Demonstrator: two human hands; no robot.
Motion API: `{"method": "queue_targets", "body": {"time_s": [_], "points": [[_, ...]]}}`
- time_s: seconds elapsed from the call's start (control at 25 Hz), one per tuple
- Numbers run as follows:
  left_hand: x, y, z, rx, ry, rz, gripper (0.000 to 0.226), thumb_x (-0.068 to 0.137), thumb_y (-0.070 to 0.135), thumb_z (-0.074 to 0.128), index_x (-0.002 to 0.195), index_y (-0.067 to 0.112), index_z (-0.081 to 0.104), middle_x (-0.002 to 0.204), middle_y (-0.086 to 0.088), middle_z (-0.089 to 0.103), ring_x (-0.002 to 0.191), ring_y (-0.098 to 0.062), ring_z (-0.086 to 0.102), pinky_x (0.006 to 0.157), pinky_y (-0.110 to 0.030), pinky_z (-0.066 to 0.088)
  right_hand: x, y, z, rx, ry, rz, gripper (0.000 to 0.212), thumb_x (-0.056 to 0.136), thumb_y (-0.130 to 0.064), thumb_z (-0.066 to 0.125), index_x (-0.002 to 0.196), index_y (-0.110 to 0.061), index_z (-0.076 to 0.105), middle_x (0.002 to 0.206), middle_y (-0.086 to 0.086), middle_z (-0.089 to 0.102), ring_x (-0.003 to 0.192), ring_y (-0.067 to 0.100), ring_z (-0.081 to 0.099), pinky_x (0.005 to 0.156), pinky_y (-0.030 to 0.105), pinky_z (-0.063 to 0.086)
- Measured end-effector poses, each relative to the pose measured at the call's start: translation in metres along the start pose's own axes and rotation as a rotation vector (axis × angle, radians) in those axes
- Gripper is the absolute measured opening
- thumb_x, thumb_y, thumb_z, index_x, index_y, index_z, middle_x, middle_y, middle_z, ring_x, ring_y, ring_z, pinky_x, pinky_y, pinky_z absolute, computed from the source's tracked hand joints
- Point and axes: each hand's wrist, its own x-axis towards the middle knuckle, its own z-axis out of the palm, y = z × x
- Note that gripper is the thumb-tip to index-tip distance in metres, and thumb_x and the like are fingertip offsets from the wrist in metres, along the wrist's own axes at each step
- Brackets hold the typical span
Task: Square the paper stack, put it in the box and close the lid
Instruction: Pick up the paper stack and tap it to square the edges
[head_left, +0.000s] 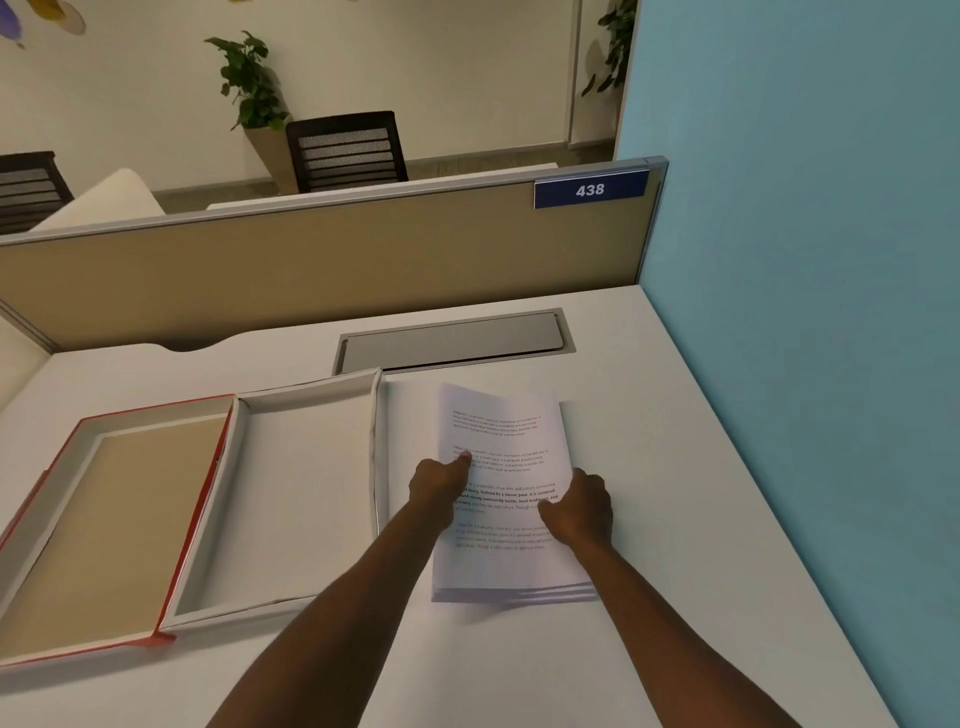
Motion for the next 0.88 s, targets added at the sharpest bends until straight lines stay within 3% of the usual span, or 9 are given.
{"method": "queue_targets", "body": {"time_s": [0.08, 0.16, 0.24, 0.32, 0.48, 0.6, 0.72, 0.8, 0.88], "points": [[-0.013, 0.0, 0.004, 0.05, 0.071, 0.154, 0.038, 0.096, 0.046, 0.063, 0.119, 0.016, 0.056, 0.113, -0.01, 0.073, 0.097, -0.031, 0.074, 0.092, -0.048, 0.062, 0.007, 0.004, -0.005, 0.209, -0.019, 0.036, 0.049, 0.074, -0.036, 0.08, 0.11, -0.005, 0.067, 0.11, 0.013, 0.07, 0.094, 0.028, 0.068, 0.076, 0.038, 0.061], [-0.03, -0.004, 0.0, -0.022, 0.022, 0.347, 0.038, 0.095, 0.048, 0.064, 0.119, 0.018, 0.058, 0.111, -0.009, 0.076, 0.09, -0.029, 0.077, 0.087, -0.05, 0.064, 0.017, 0.005, -0.017, 0.487, -0.072, 0.11, 0.052, 0.073, -0.044, 0.079, 0.105, -0.003, 0.071, 0.104, 0.014, 0.074, 0.091, 0.031, 0.071, 0.075, 0.039, 0.06], [-0.046, -0.007, -0.009, -0.125, -0.119, 0.483, 0.044, 0.091, 0.048, 0.065, 0.123, 0.02, 0.06, 0.113, -0.011, 0.076, 0.089, -0.03, 0.078, 0.083, -0.052, 0.065, 0.026, -0.001, -0.031, 0.831, -0.26, 0.183, 0.061, 0.071, -0.042, 0.08, 0.118, -0.005, 0.069, 0.11, 0.018, 0.073, 0.093, 0.034, 0.072, 0.08, 0.045, 0.06], [-0.059, -0.006, -0.018, -0.163, -0.225, 0.559, 0.049, 0.088, 0.046, 0.064, 0.129, 0.021, 0.058, 0.118, -0.009, 0.075, 0.096, -0.033, 0.077, 0.083, -0.054, 0.065, 0.028, -0.009, -0.05, 1.068, -0.467, 0.191, 0.052, 0.068, -0.032, 0.079, 0.115, -0.011, 0.074, 0.109, 0.019, 0.074, 0.086, 0.033, 0.072, 0.077, 0.045, 0.059], [-0.077, 0.001, -0.028, -0.168, -0.242, 0.65, 0.044, 0.088, 0.043, 0.061, 0.129, 0.027, 0.057, 0.12, -0.005, 0.074, 0.1, -0.031, 0.076, 0.083, -0.05, 0.065, 0.028, -0.011, -0.074, 1.246, -0.457, 0.081, 0.035, 0.07, -0.027, 0.076, 0.104, -0.017, 0.078, 0.109, 0.016, 0.071, 0.09, 0.029, 0.068, 0.073, 0.042, 0.059], [-0.09, 0.006, -0.03, -0.136, -0.28, 0.754, 0.035, 0.091, 0.042, 0.062, 0.126, 0.036, 0.06, 0.117, 0.006, 0.075, 0.102, -0.024, 0.076, 0.078, -0.039, 0.066, 0.025, -0.001, -0.072, 1.435, -0.56, -0.051, 0.051, 0.087, -0.035, 0.066, 0.133, -0.013, 0.062, 0.124, 0.019, 0.065, 0.106, 0.035, 0.064, 0.088, 0.052, 0.055], [-0.102, 0.01, -0.02, -0.066, -0.313, 0.786, 0.032, 0.092, 0.05, 0.063, 0.123, 0.044, 0.061, 0.116, 0.014, 0.074, 0.101, -0.016, 0.076, 0.074, -0.03, 0.065, 0.02, 0.016, -0.059, 1.528, -0.705, -0.07, 0.059, 0.099, -0.045, 0.047, 0.149, -0.013, 0.044, 0.139, 0.024, 0.054, 0.122, 0.044, 0.053, 0.107, 0.068, 0.035], [-0.101, 0.009, -0.013, -0.105, -0.284, 0.732, 0.031, 0.09, 0.05, 0.062, 0.121, 0.046, 0.061, 0.113, 0.016, 0.076, 0.097, -0.016, 0.077, 0.073, -0.03, 0.066, 0.018, 0.023, -0.058, 1.473, -0.615, -0.077, 0.063, 0.094, -0.05, 0.055, 0.145, -0.014, 0.05, 0.137, 0.023, 0.058, 0.118, 0.044, 0.059, 0.099, 0.064, 0.045], [-0.093, 0.003, -0.011, -0.198, -0.238, 0.621, 0.04, 0.088, 0.051, 0.063, 0.125, 0.038, 0.06, 0.116, 0.008, 0.076, 0.095, -0.022, 0.078, 0.08, -0.044, 0.067, 0.018, 0.026, -0.064, 1.345, -0.524, -0.103, 0.065, 0.084, -0.048, 0.072, 0.137, -0.014, 0.059, 0.13, 0.022, 0.065, 0.112, 0.041, 0.066, 0.089, 0.055, 0.054]]}}
